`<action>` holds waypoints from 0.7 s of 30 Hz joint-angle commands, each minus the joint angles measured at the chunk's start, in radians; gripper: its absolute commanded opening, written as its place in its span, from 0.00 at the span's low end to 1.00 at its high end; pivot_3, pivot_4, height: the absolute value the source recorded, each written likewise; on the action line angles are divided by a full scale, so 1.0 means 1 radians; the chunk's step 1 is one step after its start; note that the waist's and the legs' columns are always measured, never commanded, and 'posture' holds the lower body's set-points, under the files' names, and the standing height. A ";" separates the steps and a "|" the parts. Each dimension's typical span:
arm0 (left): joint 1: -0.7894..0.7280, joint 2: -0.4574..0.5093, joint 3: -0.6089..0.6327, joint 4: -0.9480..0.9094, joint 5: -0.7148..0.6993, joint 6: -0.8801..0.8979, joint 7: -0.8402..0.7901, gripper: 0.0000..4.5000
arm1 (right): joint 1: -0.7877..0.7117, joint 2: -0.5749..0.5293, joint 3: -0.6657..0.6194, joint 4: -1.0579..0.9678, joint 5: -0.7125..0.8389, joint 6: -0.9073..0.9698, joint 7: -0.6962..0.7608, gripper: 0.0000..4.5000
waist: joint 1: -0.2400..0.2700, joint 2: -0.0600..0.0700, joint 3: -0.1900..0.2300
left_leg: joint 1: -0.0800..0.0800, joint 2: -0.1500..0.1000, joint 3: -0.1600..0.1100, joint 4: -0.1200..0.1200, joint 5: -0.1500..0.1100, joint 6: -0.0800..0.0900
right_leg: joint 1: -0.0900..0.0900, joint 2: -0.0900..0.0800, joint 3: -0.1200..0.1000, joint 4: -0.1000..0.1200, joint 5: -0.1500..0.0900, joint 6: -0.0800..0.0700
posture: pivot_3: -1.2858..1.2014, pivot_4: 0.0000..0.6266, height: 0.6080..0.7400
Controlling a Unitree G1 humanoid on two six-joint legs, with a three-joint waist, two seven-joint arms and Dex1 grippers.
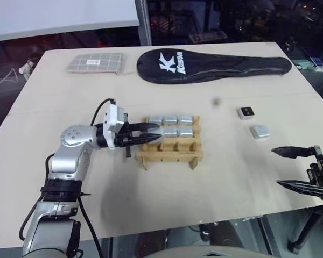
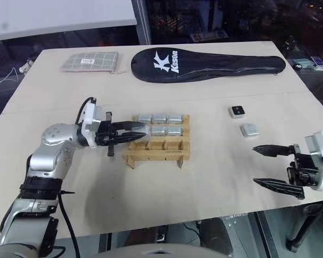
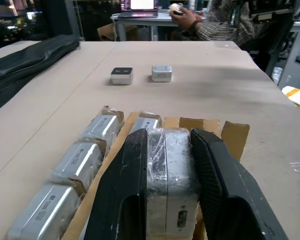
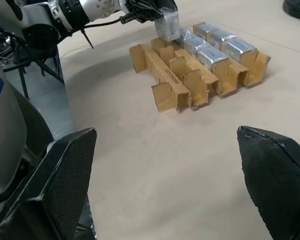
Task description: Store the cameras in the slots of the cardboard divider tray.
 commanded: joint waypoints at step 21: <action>-0.012 -0.024 0.006 0.096 0.017 -0.089 -0.076 0.17 | 0.009 0.050 -0.076 -0.037 -0.054 0.008 0.005 0.99 | 0.001 0.000 -0.001 | 0.001 0.000 0.000 0.000 0.000 0.000 | 0.001 0.000 0.000 0.000 0.002 0.002 | 0.52 0.24 1.00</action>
